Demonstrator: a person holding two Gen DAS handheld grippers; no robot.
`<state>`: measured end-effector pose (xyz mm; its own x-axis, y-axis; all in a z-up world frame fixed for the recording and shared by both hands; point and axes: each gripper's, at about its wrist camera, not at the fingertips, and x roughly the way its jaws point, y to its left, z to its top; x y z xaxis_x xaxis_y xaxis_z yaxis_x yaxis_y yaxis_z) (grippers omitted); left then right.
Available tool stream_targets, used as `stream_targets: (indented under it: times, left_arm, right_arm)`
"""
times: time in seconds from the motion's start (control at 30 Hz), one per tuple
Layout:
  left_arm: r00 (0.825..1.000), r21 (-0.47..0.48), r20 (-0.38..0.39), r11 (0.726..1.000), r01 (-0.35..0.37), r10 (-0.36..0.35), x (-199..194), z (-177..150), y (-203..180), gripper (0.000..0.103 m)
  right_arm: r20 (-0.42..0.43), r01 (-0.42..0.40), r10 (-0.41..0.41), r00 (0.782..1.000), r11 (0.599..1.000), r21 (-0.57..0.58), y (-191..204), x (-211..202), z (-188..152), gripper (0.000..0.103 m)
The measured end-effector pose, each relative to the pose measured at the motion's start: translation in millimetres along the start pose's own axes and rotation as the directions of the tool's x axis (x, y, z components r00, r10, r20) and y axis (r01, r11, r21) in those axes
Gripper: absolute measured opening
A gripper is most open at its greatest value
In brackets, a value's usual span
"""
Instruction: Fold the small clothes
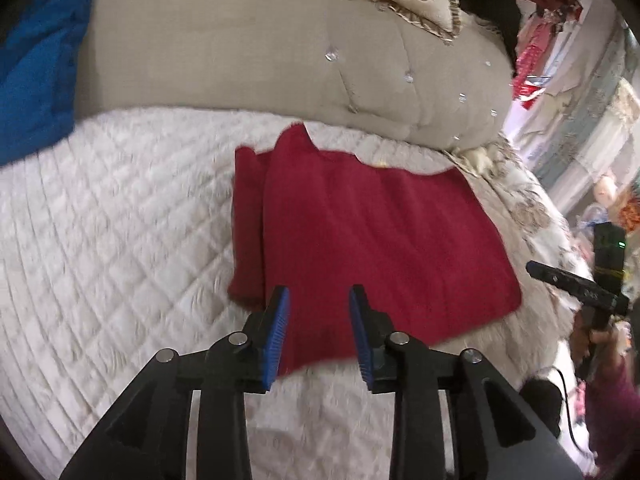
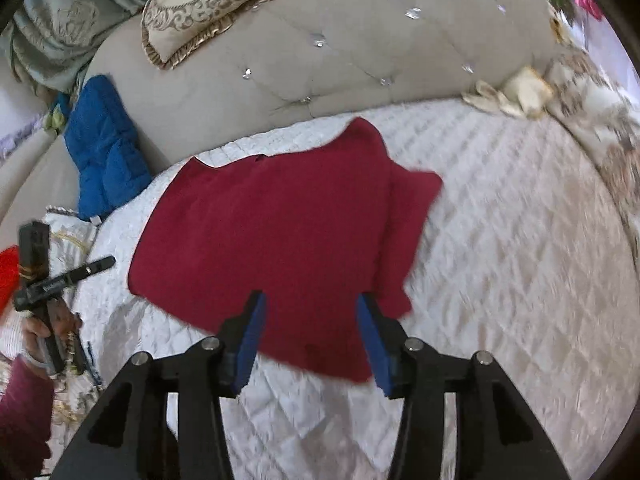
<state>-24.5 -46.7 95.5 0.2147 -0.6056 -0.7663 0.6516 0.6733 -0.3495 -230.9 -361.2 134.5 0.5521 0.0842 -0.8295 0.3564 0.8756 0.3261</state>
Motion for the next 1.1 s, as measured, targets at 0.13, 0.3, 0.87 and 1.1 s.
stream_targets:
  times: [0.13, 0.3, 0.87, 1.1]
  left_arm:
    - [0.995, -0.069, -0.028, 0.993, -0.101, 0.099, 36.4, 15.7, -3.5, 0.01]
    - [0.984, -0.134, -0.079, 0.976, -0.172, 0.162, 73.7, 17.7, 12.7, 0.011]
    - [0.981, -0.122, -0.048, 0.973, -0.194, 0.19, 79.0, 12.6, 7.8, 0.011]
    - [0.986, -0.15, -0.026, 0.974, -0.169, 0.167, 71.0, 6.3, 13.4, 0.012]
  right_arm:
    - [-0.009, 0.044, -0.044, 0.999, 0.999, -0.016, 4.3, 33.5, 21.8, 0.049]
    - [-0.027, 0.131, -0.131, 0.991, 0.991, 0.009, -12.4, 71.5, 38.7, 0.049]
    - [-0.008, 0.028, -0.03, 1.0, 0.989, -0.144, 65.1, 94.2, 62.5, 0.065]
    - [-0.036, -0.086, 0.081, 0.996, 0.981, -0.175, 127.2, 146.5, 90.5, 0.065]
